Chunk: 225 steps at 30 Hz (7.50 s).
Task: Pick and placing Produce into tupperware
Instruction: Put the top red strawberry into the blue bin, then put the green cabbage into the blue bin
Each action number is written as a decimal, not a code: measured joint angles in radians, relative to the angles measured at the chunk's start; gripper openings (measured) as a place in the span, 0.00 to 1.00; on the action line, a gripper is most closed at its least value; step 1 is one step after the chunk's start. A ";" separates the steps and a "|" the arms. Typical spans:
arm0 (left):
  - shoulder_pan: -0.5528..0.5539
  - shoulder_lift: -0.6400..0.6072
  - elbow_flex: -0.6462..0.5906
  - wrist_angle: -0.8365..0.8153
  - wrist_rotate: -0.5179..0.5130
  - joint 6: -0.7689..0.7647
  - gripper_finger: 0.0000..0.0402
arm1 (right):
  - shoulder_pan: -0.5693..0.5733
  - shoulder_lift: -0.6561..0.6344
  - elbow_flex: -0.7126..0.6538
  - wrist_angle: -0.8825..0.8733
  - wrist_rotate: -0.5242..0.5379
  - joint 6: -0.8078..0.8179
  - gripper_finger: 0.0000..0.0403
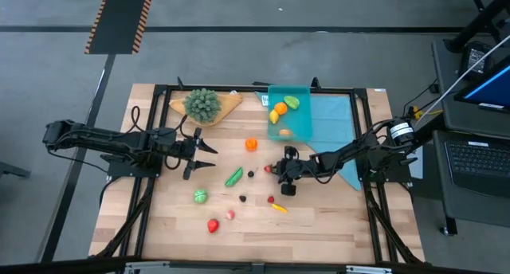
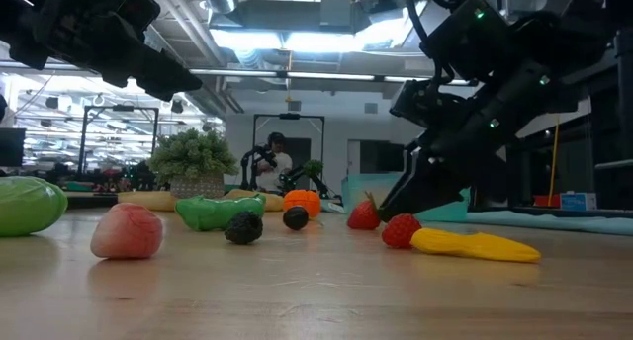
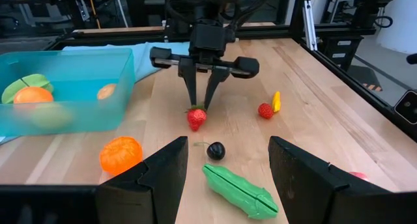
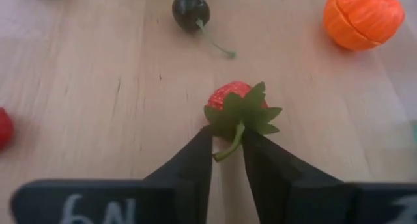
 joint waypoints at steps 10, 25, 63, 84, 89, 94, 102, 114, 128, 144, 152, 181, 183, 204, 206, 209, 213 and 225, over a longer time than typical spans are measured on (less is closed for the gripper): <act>0.000 0.000 0.000 0.000 0.000 0.000 0.51 | -0.031 0.000 0.000 0.001 0.000 0.025 0.04; 0.000 0.000 0.000 0.000 0.000 0.001 0.51 | -0.083 -0.155 -0.002 -0.005 0.000 0.009 0.02; 0.001 0.000 0.000 0.003 -0.099 0.001 0.51 | -0.464 -0.787 -0.491 0.343 -0.062 -0.065 0.02; 0.001 0.000 0.000 0.004 -0.161 0.029 0.51 | -0.557 -0.740 -0.279 -0.072 -0.034 -0.039 0.02; 0.001 0.000 0.000 0.004 -0.210 0.029 0.51 | -0.596 -0.666 -0.118 -0.305 -0.096 -0.021 0.02; 0.001 0.000 0.000 0.004 -0.211 0.029 0.51 | -0.638 -0.554 0.043 -0.536 -0.148 0.014 0.02; 0.001 0.000 0.000 0.003 -0.210 0.027 0.51 | -0.690 -0.416 0.263 -0.835 -0.172 0.009 0.02; 0.001 0.000 0.000 0.003 -0.210 0.026 0.51 | -0.696 -0.388 0.292 -0.861 -0.188 -0.038 0.02; 0.001 0.000 0.000 0.002 -0.210 0.024 0.51 | -0.696 -0.387 0.065 -0.574 -0.245 -0.013 0.02; 0.000 0.000 0.000 0.002 -0.209 0.024 0.51 | -0.696 -0.387 -0.039 -0.446 -0.315 -0.014 0.02; 0.000 0.000 0.000 0.002 -0.209 -0.025 0.51 | -0.696 -0.387 -0.039 -0.433 -0.317 -0.036 0.17; 0.000 -0.003 0.000 0.003 -0.209 -0.029 0.51 | -0.649 -0.388 0.096 -0.320 -0.324 0.018 0.31; 0.000 -0.003 0.000 0.003 -0.209 -0.028 0.51 | -0.646 -0.388 0.096 -0.322 -0.324 0.013 0.32; 0.000 -0.003 0.000 0.003 -0.209 -0.033 0.51 | -0.585 -0.381 0.085 -0.281 -0.325 -0.087 0.43; 0.000 -0.003 0.000 0.003 -0.209 -0.033 0.51 | -0.576 -0.381 0.085 -0.281 -0.325 -0.095 0.49; 0.000 -0.003 0.000 0.003 -0.209 -0.032 0.51 | -0.565 -0.381 0.085 -0.275 -0.325 -0.095 0.59; 0.000 -0.014 0.000 0.000 -0.208 -0.032 0.51 | -0.556 -0.381 0.085 -0.275 -0.325 -0.088 0.75; -0.067 -0.208 0.068 -0.247 -0.135 -0.050 0.51 | -0.556 -0.381 0.084 -0.276 -0.325 -0.010 0.88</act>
